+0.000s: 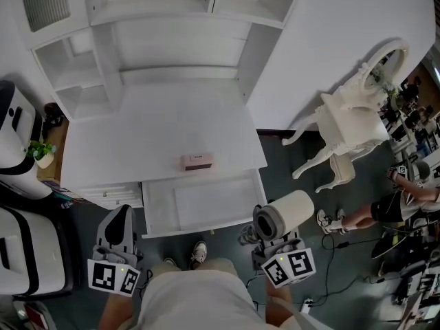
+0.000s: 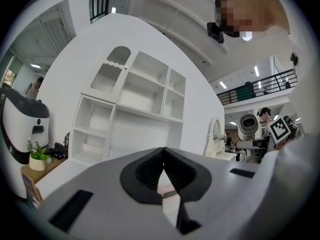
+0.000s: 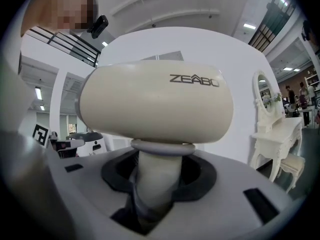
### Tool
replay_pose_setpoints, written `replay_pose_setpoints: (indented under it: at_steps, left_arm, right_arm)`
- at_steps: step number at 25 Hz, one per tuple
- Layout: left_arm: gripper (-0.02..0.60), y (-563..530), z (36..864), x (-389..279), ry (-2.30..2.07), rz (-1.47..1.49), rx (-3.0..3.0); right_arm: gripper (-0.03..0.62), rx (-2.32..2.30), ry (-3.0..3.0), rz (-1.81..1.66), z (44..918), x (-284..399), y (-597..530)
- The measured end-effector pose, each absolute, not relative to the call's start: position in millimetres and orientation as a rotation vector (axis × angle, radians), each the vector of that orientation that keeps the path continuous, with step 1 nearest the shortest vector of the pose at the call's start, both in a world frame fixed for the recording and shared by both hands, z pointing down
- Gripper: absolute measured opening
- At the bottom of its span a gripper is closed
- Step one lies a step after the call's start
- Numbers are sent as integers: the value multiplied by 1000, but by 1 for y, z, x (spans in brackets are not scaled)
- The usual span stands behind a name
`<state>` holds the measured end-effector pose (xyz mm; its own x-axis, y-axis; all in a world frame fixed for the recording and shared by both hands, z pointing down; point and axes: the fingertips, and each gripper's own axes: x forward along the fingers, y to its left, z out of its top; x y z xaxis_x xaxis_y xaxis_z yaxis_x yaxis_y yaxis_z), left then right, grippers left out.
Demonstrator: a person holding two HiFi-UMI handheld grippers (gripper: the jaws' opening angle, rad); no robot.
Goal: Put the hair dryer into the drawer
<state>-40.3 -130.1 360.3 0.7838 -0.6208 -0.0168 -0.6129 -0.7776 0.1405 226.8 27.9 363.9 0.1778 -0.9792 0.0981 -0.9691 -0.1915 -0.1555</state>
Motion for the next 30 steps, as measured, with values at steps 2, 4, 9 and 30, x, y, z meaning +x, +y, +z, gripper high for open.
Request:
replay_pose_setpoints:
  at_steps: [2, 4, 9, 30]
  left_arm:
    - [15, -132, 362, -33, -1003, -82, 2848]
    - [15, -134, 365, -29, -1024, -61, 2844]
    - [15, -145, 377, -30, -1094, 5, 2806]
    - [15, -156, 417, -45, -1324, 148, 2663]
  right_arm:
    - [170, -2360, 1985, -293, 374, 234, 20]
    - [170, -2364, 2016, -310, 385, 241, 12]
    - [170, -2407, 2139, -325, 418, 252, -12]
    - [170, -2286, 2979, -276, 589, 232, -90]
